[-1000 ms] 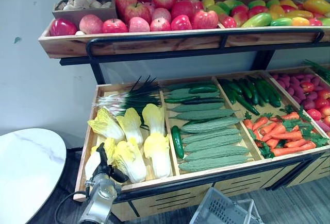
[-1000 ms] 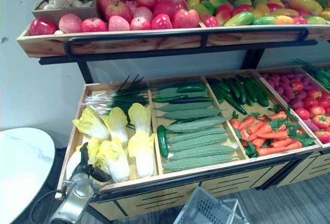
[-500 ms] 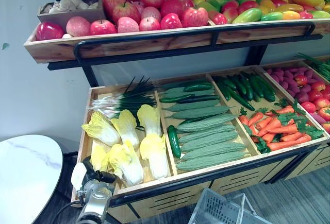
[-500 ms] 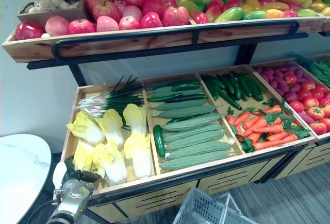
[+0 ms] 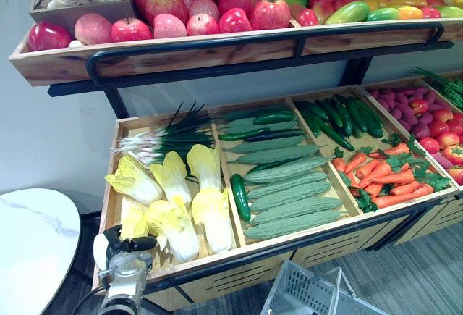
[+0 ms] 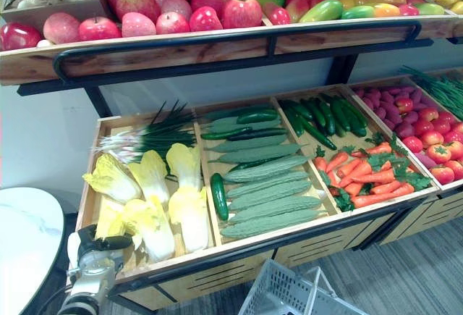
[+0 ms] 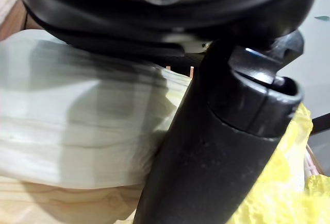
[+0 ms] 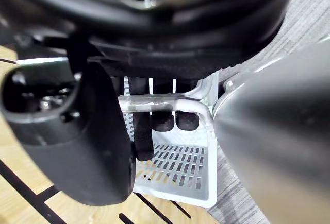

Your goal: Pick vegetable in the basket

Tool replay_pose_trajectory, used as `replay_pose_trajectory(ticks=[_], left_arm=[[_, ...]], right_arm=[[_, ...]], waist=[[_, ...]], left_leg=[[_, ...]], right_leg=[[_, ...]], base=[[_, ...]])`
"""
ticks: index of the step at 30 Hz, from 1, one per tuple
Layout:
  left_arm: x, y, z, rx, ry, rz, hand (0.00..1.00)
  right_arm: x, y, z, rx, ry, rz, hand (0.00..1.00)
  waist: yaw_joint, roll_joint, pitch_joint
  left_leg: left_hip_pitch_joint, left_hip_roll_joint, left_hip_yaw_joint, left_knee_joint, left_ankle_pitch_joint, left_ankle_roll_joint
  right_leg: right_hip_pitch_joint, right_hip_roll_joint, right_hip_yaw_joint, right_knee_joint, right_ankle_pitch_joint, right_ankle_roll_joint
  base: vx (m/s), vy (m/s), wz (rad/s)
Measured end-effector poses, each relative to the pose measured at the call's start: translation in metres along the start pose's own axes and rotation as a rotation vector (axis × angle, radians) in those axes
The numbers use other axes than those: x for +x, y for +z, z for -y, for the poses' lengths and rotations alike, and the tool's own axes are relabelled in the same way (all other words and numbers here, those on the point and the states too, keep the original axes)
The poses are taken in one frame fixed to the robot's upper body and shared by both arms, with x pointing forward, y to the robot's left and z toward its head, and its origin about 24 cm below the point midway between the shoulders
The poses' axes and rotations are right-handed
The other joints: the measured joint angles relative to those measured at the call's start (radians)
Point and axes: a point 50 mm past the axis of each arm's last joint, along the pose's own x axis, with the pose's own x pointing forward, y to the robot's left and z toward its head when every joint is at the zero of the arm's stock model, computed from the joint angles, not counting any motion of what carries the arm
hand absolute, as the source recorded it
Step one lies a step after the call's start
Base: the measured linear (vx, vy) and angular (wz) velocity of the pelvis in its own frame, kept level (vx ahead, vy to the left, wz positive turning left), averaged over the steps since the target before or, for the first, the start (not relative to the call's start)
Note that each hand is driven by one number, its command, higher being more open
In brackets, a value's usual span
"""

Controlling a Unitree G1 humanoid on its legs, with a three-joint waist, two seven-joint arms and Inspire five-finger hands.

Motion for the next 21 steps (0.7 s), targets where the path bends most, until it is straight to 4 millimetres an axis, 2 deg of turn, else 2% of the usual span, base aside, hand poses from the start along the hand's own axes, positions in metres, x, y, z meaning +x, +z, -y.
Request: replay_pose_trajectory(ticks=[3,6,9,11,14,18,21], left_arm=[[0.001,0.008,-0.002,-0.006,-0.001,-0.017,0.0],[0.0,0.02,-0.009,-0.024,0.007,-0.002,0.0],[-0.001,0.052,-0.027,-0.098,0.046,0.112,0.0],[-0.008,0.092,-0.045,-0.143,0.087,0.277,0.0],[-0.021,0.124,-0.058,-0.204,0.117,0.427,0.0],[-0.033,0.143,-0.063,-0.241,0.144,0.535,0.0],[-0.038,0.149,-0.063,-0.264,0.133,0.575,0.0]], right_arm=[[-0.001,-0.001,0.006,0.056,-0.03,0.002,0.0],[-0.005,-0.004,0.021,0.172,-0.088,0.019,0.0],[-0.012,-0.014,0.041,0.303,-0.151,0.025,0.0],[-0.017,-0.021,0.052,0.416,-0.191,0.039,0.0],[-0.025,-0.025,0.07,0.502,-0.255,0.067,0.0],[-0.032,-0.028,0.083,0.583,-0.298,0.095,0.0],[-0.033,-0.028,0.086,0.632,-0.32,0.112,0.0]], waist=[[0.0,0.0,0.0],[0.002,0.001,0.001],[0.009,0.002,0.0],[0.013,0.003,-0.007],[0.013,0.02,-0.034],[0.012,0.031,-0.071],[0.011,0.027,-0.077]], left_leg=[[0.0,0.0,-0.001,0.0,0.0,0.0],[0.005,0.003,-0.002,0.001,0.0,0.0],[0.01,0.015,-0.006,0.001,0.001,0.0],[-0.007,0.022,-0.006,0.0,0.005,-0.002],[-0.016,0.025,-0.003,0.0,0.01,0.0],[-0.017,0.027,0.004,0.0,0.012,0.001],[-0.017,0.033,0.008,0.0,0.014,0.003]], right_leg=[[0.0,0.0,0.0,0.004,0.0,0.0],[0.0,0.002,0.002,0.015,0.0,0.0],[-0.01,0.013,0.009,0.046,-0.008,-0.008],[-0.032,0.02,0.015,0.067,-0.014,-0.011],[-0.045,0.022,0.019,0.079,-0.014,-0.011],[-0.049,0.024,0.026,0.081,-0.014,-0.011],[-0.054,0.027,0.03,0.087,-0.014,-0.012]], base=[[-0.01,-0.003,0.01],[-0.04,-0.013,0.01],[-0.05,-0.037,-0.01],[-0.07,-0.054,-0.02],[-0.04,-0.04,-0.01],[-0.04,-0.025,-0.04],[-0.06,-0.042,-0.04]])
